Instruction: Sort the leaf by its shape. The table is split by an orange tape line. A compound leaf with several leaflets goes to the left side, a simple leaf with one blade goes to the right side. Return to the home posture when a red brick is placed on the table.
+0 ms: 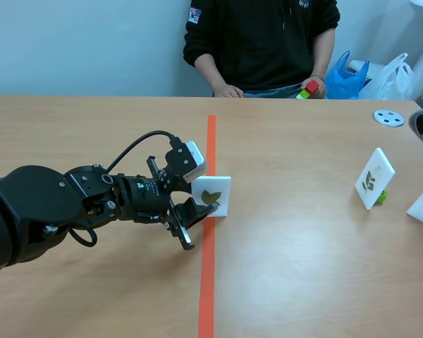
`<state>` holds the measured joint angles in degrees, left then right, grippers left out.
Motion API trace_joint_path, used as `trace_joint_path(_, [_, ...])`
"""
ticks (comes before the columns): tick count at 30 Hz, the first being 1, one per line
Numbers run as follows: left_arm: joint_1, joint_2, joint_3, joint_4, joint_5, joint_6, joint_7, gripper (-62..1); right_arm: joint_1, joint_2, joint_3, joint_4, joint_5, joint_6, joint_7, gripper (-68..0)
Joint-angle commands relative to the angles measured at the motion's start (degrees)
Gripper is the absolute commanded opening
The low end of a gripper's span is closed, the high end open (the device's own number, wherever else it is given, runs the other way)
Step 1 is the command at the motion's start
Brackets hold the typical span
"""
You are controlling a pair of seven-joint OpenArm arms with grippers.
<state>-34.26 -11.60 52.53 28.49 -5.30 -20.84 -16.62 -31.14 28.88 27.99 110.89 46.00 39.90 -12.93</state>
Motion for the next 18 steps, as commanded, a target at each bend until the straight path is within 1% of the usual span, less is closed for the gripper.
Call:
trace_joint_path(1, [-1.01, 0.28, -0.46, 1.07, -1.29, 0.13, -0.92, -42.7, 0.85, 0.31, 0.44, 0.07, 0.68, 0.07, 0.85, -16.9])
trace_joint_path(5, [-1.01, 0.28, -0.46, 1.07, -1.29, 0.13, -0.92, -49.7, 0.85, 0.31, 0.44, 0.07, 0.68, 0.07, 0.85, -16.9])
trace_joint_path(9, [-1.01, 0.28, -0.46, 1.07, -1.31, 0.13, -0.96, -53.9, 0.85, 0.31, 0.44, 0.07, 0.68, 0.07, 0.85, -16.9])
trace_joint_path(14, [-0.98, 0.24, -0.48, 1.09, -1.79, 0.13, -1.31, -54.6, 0.85, 0.31, 0.44, 0.07, 0.68, 0.07, 0.85, -16.9])
trace_joint_path(18, [-0.61, -0.94, -1.51, 2.89, -3.82, 0.07, 0.09, -54.5, 0.85, 0.33, 0.44, 0.07, 0.68, 0.07, 0.85, -16.9])
